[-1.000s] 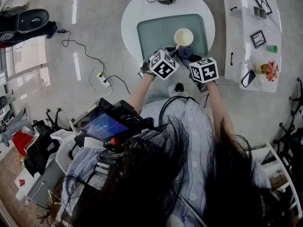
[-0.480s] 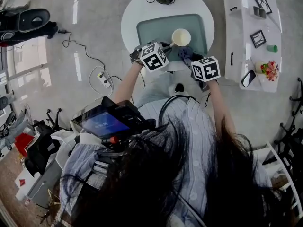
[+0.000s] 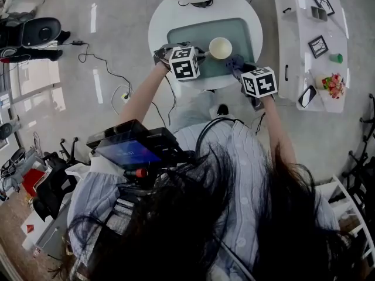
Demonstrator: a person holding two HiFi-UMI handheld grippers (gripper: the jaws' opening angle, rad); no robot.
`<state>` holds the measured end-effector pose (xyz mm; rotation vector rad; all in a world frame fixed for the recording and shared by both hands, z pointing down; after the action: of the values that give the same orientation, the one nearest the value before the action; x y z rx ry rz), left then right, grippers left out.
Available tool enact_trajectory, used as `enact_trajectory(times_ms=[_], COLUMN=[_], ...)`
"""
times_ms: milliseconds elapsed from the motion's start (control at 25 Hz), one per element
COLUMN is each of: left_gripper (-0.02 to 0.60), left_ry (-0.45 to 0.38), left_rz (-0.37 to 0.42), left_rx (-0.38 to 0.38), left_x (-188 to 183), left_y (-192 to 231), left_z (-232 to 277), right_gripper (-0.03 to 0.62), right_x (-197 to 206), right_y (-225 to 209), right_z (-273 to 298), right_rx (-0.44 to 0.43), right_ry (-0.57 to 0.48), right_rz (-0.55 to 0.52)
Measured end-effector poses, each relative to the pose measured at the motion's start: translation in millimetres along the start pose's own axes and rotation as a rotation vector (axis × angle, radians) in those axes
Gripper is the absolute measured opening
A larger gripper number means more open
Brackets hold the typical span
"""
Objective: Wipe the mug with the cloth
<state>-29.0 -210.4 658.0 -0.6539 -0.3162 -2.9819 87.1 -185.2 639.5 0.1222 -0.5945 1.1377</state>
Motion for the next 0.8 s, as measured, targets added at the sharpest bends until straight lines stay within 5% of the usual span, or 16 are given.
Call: enact_trajectory(times_ms=[320,600,800], left_gripper=[0.057,0.057,0.058], left_ry=[0.068,-0.155,-0.122], left_rz=[0.055,-0.135,-0.009], left_rx=[-0.028,-0.130,-0.175], left_x=[4.2,-7.5,-27.5], left_y=[12.4,8.2,-12.9], left_z=[-6.1,-25.9,-34.2], right_gripper=[0.098,0.098,0.098], right_x=[-7.8,-5.7,-4.8], right_y=[-10.1,-6.2,-10.1], right_z=[-2.5,0.9,2.9], right_rx=[0.013,0.008,0.009], right_ry=[0.000,-0.005,-0.008], right_rz=[-0.027,0.002,0.010])
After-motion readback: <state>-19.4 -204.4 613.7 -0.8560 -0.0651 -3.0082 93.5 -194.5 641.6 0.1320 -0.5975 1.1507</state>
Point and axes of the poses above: the fingertips, and each gripper's own axes: z forward along the fingers, y to its left, x out of its underside, the point moved 1 cm from there along -z, backward along the fingers, and after that the axes turned 12 degrees about x, right-handed, at the moved point
